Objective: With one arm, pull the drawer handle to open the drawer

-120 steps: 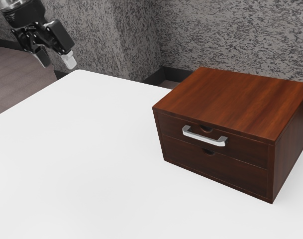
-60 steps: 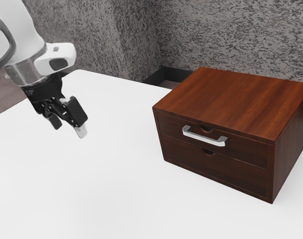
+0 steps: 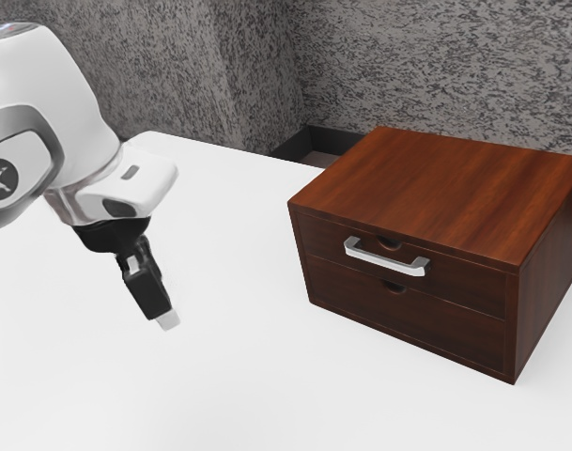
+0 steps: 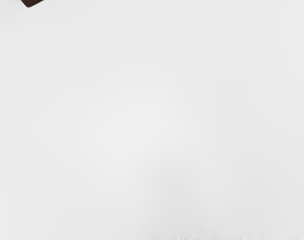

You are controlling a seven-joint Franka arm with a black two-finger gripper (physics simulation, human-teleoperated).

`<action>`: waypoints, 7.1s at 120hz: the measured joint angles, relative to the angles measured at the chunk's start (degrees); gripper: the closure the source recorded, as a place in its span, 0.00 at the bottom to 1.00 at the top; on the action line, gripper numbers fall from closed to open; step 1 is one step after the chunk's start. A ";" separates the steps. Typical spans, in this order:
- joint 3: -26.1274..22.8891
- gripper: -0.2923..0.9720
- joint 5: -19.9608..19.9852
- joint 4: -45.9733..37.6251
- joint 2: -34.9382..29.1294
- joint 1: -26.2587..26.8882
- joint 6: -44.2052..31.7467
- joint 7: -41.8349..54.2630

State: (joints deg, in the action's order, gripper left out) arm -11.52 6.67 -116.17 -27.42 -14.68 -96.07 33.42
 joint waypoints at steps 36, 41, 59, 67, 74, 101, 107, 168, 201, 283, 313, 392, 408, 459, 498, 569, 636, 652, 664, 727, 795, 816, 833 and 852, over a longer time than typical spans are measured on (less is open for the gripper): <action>-4.82 0.23 0.74 -0.33 4.51 0.46 -8.82 26.05; -5.29 0.23 1.39 -0.37 5.28 0.50 -11.29 28.68; -7.78 0.23 2.69 -0.36 7.51 0.53 -17.72 36.64; -9.84 0.23 3.54 -0.16 7.99 0.71 -19.82 39.37; -11.07 0.23 4.74 -0.08 8.11 0.78 -21.17 41.52; -12.79 0.23 7.88 -0.19 8.07 0.51 -24.39 47.83; -12.82 0.23 8.03 0.04 8.75 0.36 -25.16 48.90; -12.41 0.23 6.80 8.29 23.64 -0.04 -29.58 55.90; -12.15 0.23 6.46 10.34 26.56 -1.12 -31.03 57.19; -12.77 0.23 6.47 10.00 26.91 -3.51 -32.18 55.30; -13.35 0.23 6.45 9.95 26.89 -3.03 -32.10 54.65; -12.59 0.28 5.16 9.10 29.23 1.14 -34.56 53.60; -12.73 0.37 4.75 9.04 29.08 0.65 -34.78 53.34; -12.46 0.53 4.64 7.29 26.98 0.75 -34.95 52.17; -12.43 0.60 4.51 2.36 22.16 1.14 -35.30 50.92; -12.12 0.65 5.28 -5.71 13.14 0.70 -36.00 49.36; -12.61 0.68 6.16 -8.15 10.41 0.81 -36.10 47.83; -12.65 0.69 6.28 -8.93 9.56 0.84 -36.13 47.61; -12.68 0.69 6.69 -10.02 8.37 0.99 -36.15 47.47; -12.84 0.70 8.48 -15.16 2.29 1.61 -36.04 47.04; -12.40 0.68 9.92 -19.98 -3.54 3.49 -35.65 46.82; -12.39 0.67 10.38 -20.92 -4.52 3.66 -35.61 46.75; -12.39 0.65 10.57 -21.92 -5.55 3.77 -35.62 46.70; -12.33 0.62 10.97 -22.89 -6.94 3.95 -35.57 46.66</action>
State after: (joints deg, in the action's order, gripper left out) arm -23.84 17.64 -139.06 -34.36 -10.74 -131.65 80.08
